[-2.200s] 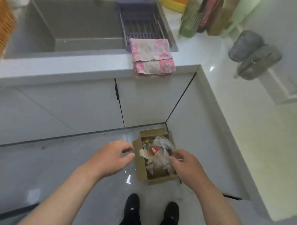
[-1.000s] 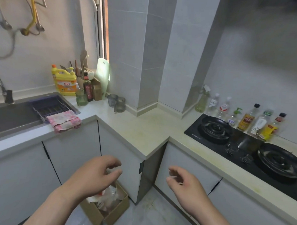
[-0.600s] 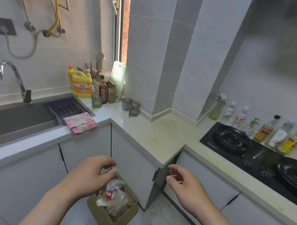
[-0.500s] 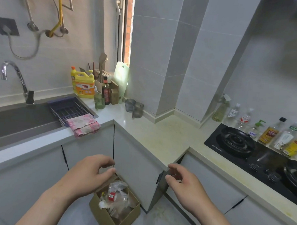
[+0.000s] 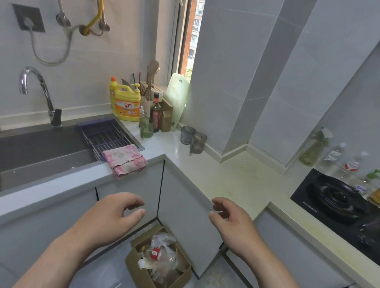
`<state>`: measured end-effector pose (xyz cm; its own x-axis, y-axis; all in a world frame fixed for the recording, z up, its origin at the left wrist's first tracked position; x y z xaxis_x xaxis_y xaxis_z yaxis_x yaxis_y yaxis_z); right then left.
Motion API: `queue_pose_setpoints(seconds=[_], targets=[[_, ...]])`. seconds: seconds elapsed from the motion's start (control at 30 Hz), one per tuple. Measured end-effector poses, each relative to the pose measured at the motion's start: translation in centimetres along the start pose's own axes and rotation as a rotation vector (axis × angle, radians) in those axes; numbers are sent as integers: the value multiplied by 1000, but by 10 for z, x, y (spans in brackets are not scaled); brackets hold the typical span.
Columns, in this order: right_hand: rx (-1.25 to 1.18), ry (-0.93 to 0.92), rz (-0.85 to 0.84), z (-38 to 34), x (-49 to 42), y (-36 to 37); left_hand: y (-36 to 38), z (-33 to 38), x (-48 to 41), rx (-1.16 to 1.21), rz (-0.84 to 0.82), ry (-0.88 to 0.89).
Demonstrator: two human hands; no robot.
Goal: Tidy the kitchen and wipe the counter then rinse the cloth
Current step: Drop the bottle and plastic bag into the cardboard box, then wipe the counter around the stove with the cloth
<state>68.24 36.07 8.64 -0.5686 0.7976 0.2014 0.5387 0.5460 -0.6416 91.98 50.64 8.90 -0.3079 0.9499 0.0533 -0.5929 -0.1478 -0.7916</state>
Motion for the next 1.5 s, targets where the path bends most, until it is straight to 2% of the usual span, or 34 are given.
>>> queue_pose_setpoints(seconds=[0.5,0.9,1.07,1.27,1.5], targets=[[-27,-29,-81,-13,-194,6,-26,-75,-142,12,21,-150],[-41,-68,-246,-47,-285,49,-54,-154,-205,68,35,-311],[-100,-57,-307,-66,-320,91,-63,-201,-244,54,-26,-337],[-136,14,-297,-85,-369,140,-62,-261,-313,22,-167,-364],[-48,104,-354,-91,-405,202,-34,-312,-380,-4,-348,-275]])
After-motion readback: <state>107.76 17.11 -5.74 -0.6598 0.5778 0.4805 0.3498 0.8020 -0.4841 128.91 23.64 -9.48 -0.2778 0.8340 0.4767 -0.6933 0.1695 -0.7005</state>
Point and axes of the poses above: each hand's wrist, its own x-axis away from the middle knuckle, its own y-axis out of the palm, z = x × y, the point moved 8 cm from there along -x, towards the middle knuckle, and after that the axes turned 7 degrees about -z, right-handed, at the moved point
